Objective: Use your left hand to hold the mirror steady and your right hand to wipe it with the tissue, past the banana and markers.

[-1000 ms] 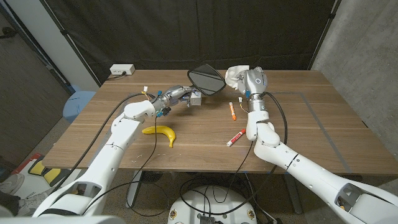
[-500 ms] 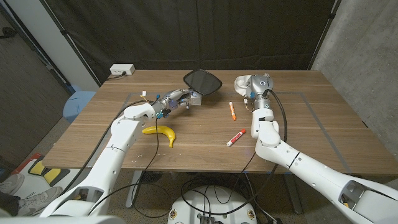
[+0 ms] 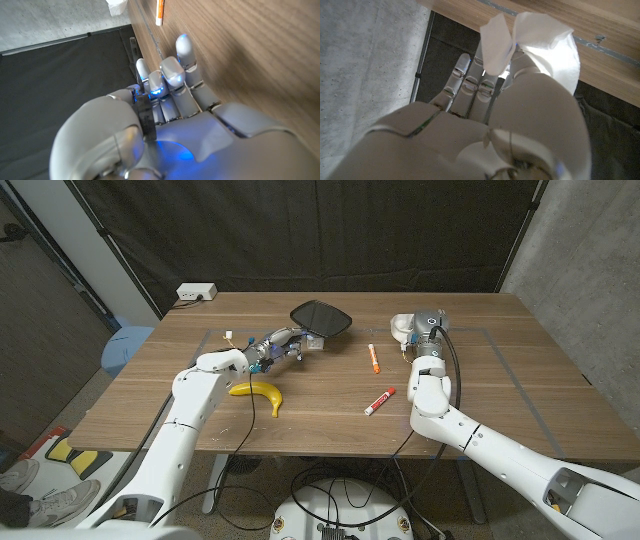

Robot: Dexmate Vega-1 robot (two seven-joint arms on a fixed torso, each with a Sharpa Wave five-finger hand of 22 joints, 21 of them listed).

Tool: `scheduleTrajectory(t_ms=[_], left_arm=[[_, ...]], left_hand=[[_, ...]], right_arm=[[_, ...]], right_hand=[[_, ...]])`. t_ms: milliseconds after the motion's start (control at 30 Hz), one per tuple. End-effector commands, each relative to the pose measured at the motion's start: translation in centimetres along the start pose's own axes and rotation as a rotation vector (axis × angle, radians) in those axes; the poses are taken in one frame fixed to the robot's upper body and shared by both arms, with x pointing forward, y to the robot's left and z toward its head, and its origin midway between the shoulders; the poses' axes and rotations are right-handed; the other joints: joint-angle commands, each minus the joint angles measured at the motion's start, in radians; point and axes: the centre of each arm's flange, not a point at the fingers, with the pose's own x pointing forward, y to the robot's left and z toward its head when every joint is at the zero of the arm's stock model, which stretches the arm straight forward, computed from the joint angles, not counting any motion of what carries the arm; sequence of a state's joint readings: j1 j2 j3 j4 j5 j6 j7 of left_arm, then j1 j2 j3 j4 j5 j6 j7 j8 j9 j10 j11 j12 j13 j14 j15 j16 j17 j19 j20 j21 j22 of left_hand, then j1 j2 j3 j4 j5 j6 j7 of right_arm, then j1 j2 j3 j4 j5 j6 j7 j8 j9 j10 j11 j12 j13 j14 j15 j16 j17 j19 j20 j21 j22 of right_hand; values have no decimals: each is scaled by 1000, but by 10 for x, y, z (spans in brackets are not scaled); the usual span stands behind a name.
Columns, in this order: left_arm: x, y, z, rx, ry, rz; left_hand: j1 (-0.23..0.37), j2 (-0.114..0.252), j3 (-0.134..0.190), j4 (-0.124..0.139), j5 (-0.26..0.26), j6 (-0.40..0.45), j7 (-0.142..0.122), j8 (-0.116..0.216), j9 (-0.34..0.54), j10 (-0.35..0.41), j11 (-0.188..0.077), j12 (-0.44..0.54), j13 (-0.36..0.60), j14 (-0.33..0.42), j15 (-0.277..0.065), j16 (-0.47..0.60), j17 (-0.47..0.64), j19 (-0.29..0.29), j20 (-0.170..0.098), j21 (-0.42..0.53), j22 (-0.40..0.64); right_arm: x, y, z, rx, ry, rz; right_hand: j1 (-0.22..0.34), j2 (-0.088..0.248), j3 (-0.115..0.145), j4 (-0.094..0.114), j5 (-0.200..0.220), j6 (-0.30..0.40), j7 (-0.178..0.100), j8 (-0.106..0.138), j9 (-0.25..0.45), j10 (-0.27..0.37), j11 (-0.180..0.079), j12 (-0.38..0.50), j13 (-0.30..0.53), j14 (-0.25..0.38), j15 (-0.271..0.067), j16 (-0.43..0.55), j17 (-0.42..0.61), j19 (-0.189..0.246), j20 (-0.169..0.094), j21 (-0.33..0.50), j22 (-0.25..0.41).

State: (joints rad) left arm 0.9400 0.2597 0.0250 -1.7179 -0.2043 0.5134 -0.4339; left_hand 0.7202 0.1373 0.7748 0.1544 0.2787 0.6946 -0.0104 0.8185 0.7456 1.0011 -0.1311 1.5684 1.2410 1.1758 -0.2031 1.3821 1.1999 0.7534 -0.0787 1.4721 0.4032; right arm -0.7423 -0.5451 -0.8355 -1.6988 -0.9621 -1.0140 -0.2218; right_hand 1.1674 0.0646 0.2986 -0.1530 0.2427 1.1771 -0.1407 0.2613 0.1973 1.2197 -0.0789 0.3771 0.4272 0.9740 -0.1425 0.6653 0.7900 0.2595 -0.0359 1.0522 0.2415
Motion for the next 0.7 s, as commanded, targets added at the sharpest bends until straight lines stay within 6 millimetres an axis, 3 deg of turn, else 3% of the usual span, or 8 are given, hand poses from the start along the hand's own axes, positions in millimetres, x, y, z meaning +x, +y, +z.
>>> scheduleTrajectory(t_ms=[33,233,700], left_arm=[[-13,1,-12,-99,129,65],[-12,3,-12,-104,159,47],[1,8,-10,-70,228,-15]], left_hand=[[4,6,16,0,3,-2,8,9,4,-16,-37,2,1,12,0,-3,7,2,-131,7,0],[4,8,21,-1,0,-3,10,13,0,-16,-36,1,1,16,1,-15,2,4,-131,10,-11],[6,10,31,-3,-6,-11,20,9,-20,-20,-34,1,1,25,0,-24,12,6,-131,21,-23]], right_arm=[[4,5,-10,-62,41,54],[8,9,-13,-98,67,88],[14,17,-14,-123,79,172]], right_hand=[[-6,1,9,-1,2,34,29,1,2,6,0,-3,4,5,-90,-2,3,-5,-39,7,2],[-7,1,11,0,2,34,30,-2,1,7,0,-8,3,4,-91,-7,2,-11,-59,11,-2],[-8,1,15,0,2,35,28,-6,0,9,2,-16,3,8,-90,-15,-1,-17,-55,23,-9]])
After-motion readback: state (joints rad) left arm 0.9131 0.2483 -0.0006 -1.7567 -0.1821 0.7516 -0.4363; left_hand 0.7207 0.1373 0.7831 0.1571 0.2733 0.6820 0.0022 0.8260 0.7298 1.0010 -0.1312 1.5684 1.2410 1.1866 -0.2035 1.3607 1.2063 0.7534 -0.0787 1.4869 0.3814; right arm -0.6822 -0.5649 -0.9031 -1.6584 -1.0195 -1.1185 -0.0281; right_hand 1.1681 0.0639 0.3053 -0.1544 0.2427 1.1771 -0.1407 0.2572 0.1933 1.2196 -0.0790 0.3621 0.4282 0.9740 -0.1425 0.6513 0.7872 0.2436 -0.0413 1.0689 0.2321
